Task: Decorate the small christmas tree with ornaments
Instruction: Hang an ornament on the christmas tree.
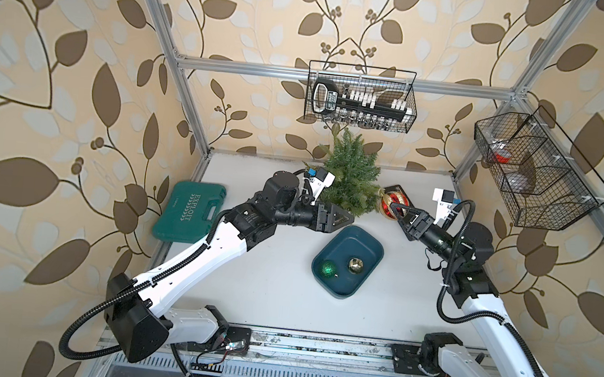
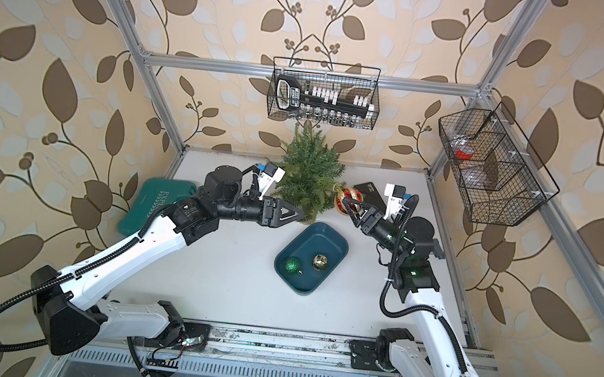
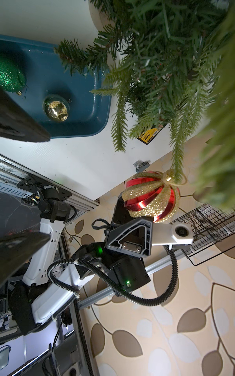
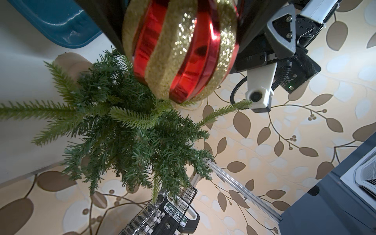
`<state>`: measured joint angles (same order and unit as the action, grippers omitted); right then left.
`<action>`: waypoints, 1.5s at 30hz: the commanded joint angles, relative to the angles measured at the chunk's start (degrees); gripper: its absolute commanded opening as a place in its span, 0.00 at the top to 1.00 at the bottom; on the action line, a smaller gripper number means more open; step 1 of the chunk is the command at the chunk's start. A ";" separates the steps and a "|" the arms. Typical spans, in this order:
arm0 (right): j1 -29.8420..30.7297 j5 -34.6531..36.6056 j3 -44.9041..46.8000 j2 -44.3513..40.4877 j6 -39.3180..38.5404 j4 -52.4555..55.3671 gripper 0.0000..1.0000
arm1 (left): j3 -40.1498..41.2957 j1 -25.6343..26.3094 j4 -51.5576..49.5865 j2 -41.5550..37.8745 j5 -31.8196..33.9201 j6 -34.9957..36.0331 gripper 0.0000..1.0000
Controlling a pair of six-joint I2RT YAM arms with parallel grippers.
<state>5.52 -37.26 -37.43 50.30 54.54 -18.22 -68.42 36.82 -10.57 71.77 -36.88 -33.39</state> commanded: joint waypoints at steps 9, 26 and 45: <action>0.12 7.58 3.27 -1.81 -2.60 1.19 0.36 | 0.22 0.38 1.34 -0.97 0.58 0.61 0.30; 0.23 4.84 3.59 -3.88 -5.93 -0.57 0.35 | -15.67 4.20 -11.25 8.14 9.04 4.38 0.36; 0.19 3.96 6.49 -4.25 -4.51 -2.97 0.34 | -39.44 9.71 -24.15 25.54 23.66 5.17 0.37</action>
<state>5.52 -32.40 -31.70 46.87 49.69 -19.05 -104.75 45.52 -33.08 96.86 -16.97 -29.91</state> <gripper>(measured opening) 0.697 0.628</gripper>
